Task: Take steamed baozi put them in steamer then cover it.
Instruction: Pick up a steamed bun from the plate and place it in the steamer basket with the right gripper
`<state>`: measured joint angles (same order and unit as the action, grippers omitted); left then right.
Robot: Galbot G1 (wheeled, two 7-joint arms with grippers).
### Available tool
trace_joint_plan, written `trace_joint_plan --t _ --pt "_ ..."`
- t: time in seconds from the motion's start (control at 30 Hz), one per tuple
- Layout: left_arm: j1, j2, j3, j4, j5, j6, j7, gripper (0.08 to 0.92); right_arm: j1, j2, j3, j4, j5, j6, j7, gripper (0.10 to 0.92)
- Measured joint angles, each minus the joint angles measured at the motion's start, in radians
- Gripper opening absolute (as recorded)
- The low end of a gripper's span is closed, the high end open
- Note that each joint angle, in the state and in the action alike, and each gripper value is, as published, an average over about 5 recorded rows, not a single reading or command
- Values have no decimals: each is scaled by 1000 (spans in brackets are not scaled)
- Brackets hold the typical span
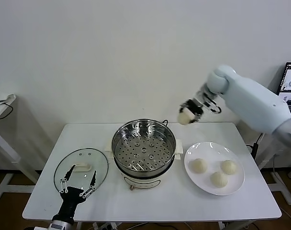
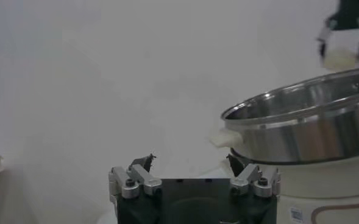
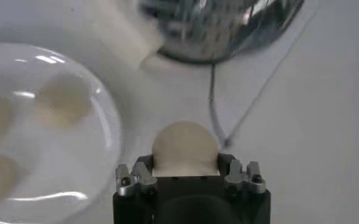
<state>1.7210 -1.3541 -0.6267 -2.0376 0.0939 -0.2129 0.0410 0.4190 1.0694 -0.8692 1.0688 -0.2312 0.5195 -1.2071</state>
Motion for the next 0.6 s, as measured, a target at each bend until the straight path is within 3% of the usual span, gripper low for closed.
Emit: trace_joint_plan --t 0.6 --pt "8 -1 -6 -2 0 -11 -5 823 -39 237 -52 -43 -151 161 26 679"
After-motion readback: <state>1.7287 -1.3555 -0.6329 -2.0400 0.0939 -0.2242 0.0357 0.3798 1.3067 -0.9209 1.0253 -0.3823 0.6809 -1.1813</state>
